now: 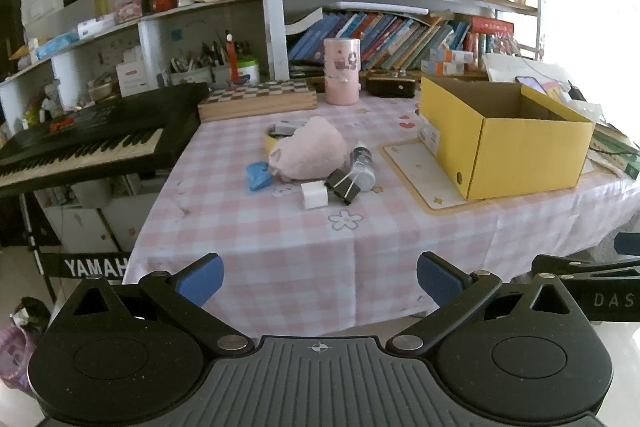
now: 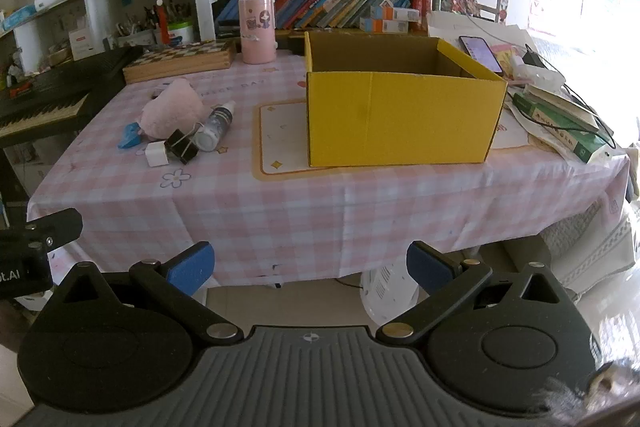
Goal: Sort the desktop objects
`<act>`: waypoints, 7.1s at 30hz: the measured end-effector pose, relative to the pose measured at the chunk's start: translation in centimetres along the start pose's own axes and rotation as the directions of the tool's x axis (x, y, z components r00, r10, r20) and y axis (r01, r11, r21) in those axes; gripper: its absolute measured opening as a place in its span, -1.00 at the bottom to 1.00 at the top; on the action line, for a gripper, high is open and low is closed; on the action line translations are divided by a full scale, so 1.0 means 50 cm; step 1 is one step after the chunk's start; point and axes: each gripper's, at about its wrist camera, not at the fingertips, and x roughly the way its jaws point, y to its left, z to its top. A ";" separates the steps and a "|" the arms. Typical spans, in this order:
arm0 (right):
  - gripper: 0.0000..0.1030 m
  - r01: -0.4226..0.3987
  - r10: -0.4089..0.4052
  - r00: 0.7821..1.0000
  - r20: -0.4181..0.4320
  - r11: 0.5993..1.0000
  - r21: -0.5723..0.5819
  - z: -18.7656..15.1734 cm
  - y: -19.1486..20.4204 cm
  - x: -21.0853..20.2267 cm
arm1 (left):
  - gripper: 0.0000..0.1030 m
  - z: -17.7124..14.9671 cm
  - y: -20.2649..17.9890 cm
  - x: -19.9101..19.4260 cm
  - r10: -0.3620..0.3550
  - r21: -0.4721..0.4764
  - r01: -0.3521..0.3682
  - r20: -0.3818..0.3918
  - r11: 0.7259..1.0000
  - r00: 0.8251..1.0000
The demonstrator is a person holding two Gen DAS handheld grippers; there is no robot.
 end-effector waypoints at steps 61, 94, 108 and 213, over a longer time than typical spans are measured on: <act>1.00 -0.014 0.014 1.000 0.003 1.000 -0.010 0.012 0.004 -0.004 | 1.00 0.015 0.014 -0.002 0.023 -0.020 -0.023 -0.012 1.000 1.000; 1.00 -0.012 0.012 1.000 0.003 1.000 -0.029 0.055 0.024 0.047 | 1.00 0.042 0.033 0.059 0.012 0.008 -0.012 -0.007 1.000 1.000; 1.00 -0.084 0.086 0.996 0.026 0.994 -0.063 0.075 0.062 0.073 | 1.00 0.050 0.058 0.094 0.010 0.001 -0.010 -0.052 1.000 0.999; 0.12 -0.143 0.155 0.979 -0.129 0.985 0.099 0.290 0.145 0.479 | -0.30 0.097 0.101 0.427 -0.115 0.030 0.121 -0.151 0.992 0.982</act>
